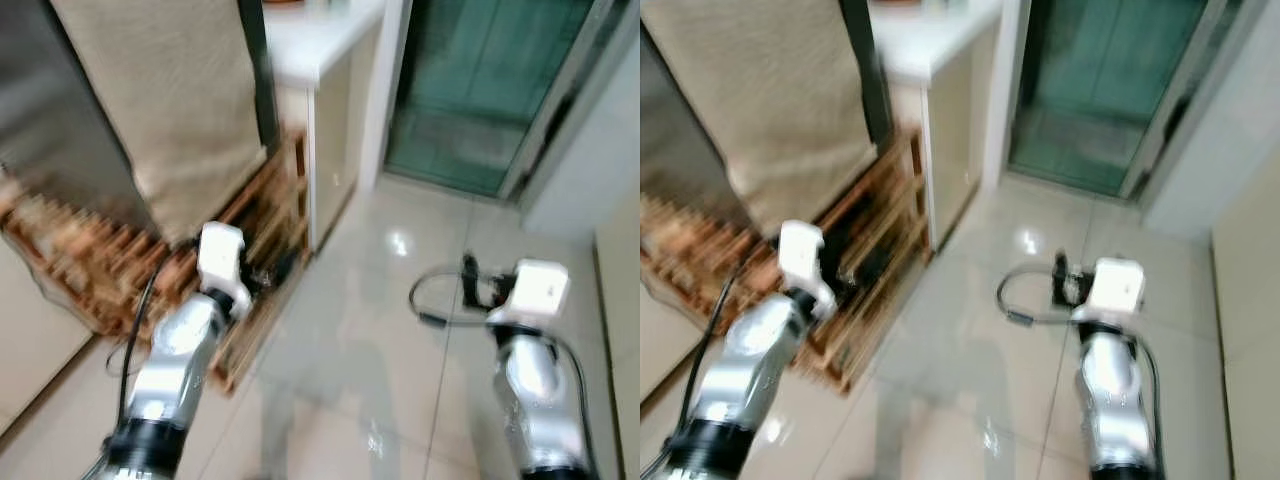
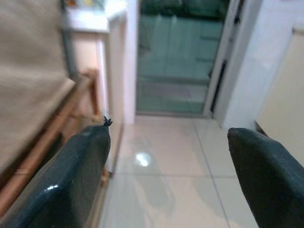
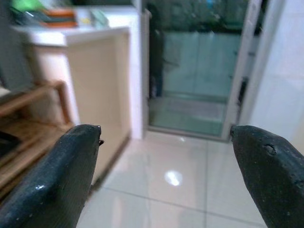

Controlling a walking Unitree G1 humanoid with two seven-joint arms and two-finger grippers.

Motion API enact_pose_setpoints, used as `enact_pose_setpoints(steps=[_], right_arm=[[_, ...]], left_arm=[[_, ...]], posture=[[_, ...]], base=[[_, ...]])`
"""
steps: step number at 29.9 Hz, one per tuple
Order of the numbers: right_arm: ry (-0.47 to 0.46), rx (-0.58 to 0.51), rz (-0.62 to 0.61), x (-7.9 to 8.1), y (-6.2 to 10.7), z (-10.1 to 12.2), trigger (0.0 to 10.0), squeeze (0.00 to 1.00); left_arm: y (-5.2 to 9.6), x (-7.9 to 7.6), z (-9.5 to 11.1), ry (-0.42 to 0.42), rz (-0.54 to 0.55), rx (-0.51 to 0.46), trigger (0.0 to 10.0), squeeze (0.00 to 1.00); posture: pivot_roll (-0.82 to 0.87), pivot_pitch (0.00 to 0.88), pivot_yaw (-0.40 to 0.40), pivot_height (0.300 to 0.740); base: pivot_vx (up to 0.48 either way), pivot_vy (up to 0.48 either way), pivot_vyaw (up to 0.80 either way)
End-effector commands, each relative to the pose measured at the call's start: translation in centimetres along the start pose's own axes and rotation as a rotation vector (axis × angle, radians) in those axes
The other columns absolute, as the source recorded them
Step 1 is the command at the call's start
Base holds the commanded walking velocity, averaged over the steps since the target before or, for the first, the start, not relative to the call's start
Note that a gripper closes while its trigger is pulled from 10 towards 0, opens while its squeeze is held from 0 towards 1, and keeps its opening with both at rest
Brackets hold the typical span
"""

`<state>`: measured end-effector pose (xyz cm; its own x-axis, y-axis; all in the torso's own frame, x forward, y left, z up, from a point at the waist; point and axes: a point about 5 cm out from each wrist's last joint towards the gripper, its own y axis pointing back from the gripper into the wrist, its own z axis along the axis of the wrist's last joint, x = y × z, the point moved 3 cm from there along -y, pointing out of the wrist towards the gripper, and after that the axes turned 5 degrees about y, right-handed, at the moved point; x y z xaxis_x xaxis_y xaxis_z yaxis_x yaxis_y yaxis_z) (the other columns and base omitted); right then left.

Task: Restocking fridge

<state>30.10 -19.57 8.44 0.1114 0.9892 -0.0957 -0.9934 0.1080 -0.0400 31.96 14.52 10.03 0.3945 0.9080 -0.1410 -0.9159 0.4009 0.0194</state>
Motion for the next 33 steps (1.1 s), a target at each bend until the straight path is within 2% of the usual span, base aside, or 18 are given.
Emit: enact_pose_setpoints(steps=[1, 10, 11, 13, 18, 22, 26, 30, 31, 33], right_arm=[[0.018, -0.025, -0.009, -0.6, -0.5, 0.8, 10.0, 0.0], [0.023, -0.027, 0.032, 0.4, -0.9, 0.8, 10.0, 0.0], [0.026, -0.03, 0.041, 0.6, -1.0, 0.8, 10.0, 0.0], [0.026, -0.029, 0.043, 0.6, -1.1, 0.8, 10.0, 0.0], [0.028, -0.027, 0.064, 1.0, -1.2, 0.7, 10.0, 0.0], [0.03, -0.025, 0.07, 1.1, -1.4, 0.6, 10.0, 0.0], [0.03, -0.023, 0.075, 1.2, -1.6, 0.5, 10.0, 0.0], [0.028, -0.025, 0.079, 1.5, -1.6, 0.5, 10.0, 0.0], [0.021, -0.033, 0.071, 1.6, -1.7, 0.6, 10.0, 0.0], [0.005, -0.049, 0.048, 1.4, -1.4, 1.0, 10.0, 0.0]], left_arm=[[-0.1, -0.8, 0.7, 0.003, -0.034, -0.043, 10.0, 0.0], [-0.7, -0.8, 1.1, -0.071, -0.055, -0.034, 10.0, 0.0], [-0.9, -1.8, 1.5, -0.107, -0.102, -0.058, 10.0, 0.0], [-0.9, -2.2, 1.6, -0.111, -0.112, -0.065, 10.0, 0.0], [-1.1, -2.5, 1.5, -0.049, -0.088, -0.085, 10.0, 0.0], [-1.1, -2.5, 1.7, -0.041, -0.086, -0.095, 10.0, 0.0], [-1.3, -2.5, 2.0, -0.091, -0.083, -0.102, 10.0, 0.0], [-1.4, -2.6, 2.2, -0.092, -0.086, -0.103, 10.0, 0.0], [-1.6, -2.2, 2.2, -0.066, -0.053, -0.1, 10.0, 0.0], [-1.6, -0.5, 1.6, 0.011, 0.07, -0.068, 10.0, 0.0]], posture=[[-0.05, 0.0, 0.051, 0.74], [-0.04, 0.0, 0.044, 0.74], [-0.04, 0.0, 0.042, 0.74], [-0.04, 0.0, 0.042, 0.74], [-0.03, 0.0, 0.035, 0.74], [-0.03, 0.0, 0.03, 0.74], [-0.01, 0.0, 0.027, 0.74], [-0.01, 0.0, 0.03, 0.74], [-0.01, 0.0, 0.033, 0.74], [-0.01, 0.0, 0.036, 0.74]], base=[[0.39, 0.277, 0.0], [0.04, 0.435, 0.0], [0.0, 0.454, 0.0], [0.0, 0.454, 0.0], [0.0, 0.452, 0.0], [0.0, 0.453, 0.0], [0.0, 0.454, 0.0], [0.33, 0.338, 0.0], [0.416, 0.0, 0.0], [0.386, 0.285, 0.0]])
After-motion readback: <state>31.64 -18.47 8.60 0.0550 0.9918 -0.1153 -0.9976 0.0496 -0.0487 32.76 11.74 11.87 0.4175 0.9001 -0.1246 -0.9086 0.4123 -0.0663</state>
